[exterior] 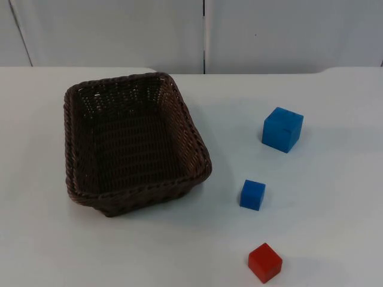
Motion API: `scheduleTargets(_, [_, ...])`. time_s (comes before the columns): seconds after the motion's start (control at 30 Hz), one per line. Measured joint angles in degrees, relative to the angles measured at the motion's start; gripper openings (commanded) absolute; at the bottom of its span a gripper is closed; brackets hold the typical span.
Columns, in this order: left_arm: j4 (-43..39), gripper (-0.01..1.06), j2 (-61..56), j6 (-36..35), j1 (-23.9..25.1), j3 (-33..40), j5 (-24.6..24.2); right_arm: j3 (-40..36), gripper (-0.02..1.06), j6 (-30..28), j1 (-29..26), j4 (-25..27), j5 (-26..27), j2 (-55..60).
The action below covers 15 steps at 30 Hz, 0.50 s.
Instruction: Pick up the basket with the left hand and place the largest block into the basket with the right hand.
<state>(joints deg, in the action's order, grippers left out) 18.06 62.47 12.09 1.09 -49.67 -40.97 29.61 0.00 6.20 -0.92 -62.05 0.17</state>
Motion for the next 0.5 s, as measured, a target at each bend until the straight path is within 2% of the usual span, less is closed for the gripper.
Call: scheduleTargets(0.5, [4.7, 1.05, 16.4, 2.0, 0.0, -8.3, 0.8, 0.0, 1.05, 0.0, 0.0, -0.1, 0.0, 0.0])
